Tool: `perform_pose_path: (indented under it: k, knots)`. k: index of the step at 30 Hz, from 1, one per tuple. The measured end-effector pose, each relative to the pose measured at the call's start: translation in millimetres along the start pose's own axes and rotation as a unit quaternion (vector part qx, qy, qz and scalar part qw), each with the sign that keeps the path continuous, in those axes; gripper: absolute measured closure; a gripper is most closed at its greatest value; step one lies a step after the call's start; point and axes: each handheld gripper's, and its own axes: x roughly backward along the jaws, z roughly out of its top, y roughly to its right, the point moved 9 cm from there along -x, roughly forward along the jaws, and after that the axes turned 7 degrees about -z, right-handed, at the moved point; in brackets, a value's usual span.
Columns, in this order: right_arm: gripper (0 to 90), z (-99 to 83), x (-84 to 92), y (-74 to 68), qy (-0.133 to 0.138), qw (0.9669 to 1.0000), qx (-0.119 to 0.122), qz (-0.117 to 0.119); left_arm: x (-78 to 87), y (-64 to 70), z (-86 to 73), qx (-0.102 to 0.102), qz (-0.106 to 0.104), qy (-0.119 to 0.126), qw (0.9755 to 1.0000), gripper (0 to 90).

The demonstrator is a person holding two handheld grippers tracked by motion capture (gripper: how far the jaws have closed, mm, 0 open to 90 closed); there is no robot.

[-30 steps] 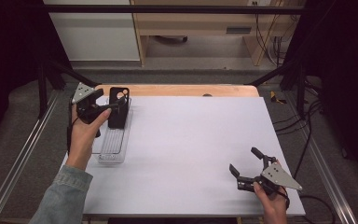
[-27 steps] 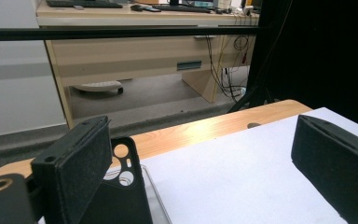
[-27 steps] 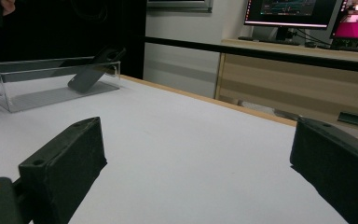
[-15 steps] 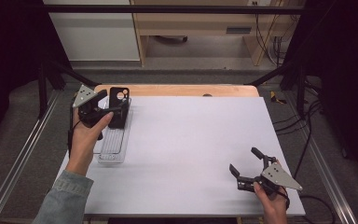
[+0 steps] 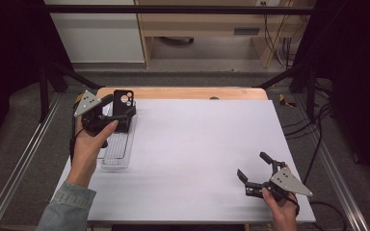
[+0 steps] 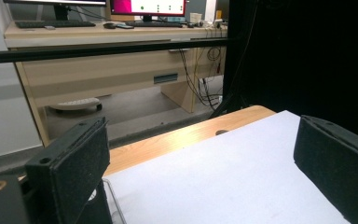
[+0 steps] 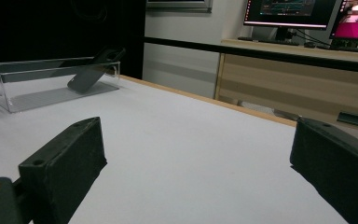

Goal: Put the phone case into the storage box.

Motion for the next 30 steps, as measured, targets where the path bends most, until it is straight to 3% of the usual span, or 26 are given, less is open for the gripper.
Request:
perform_pose_path:
  k: [17,30]
  knots:
    - [3.5,0.2,0.2,-0.4,0.000,1.0000,-0.001,0.000,16.9,14.9,-1.7,-0.007,-0.011,0.011,0.9999,2.2]
    - [3.5,0.2,0.2,-0.6,0.000,1.0000,0.000,0.000,26.5,28.6,-12.3,-0.019,-0.023,0.009,0.9995,1.7]
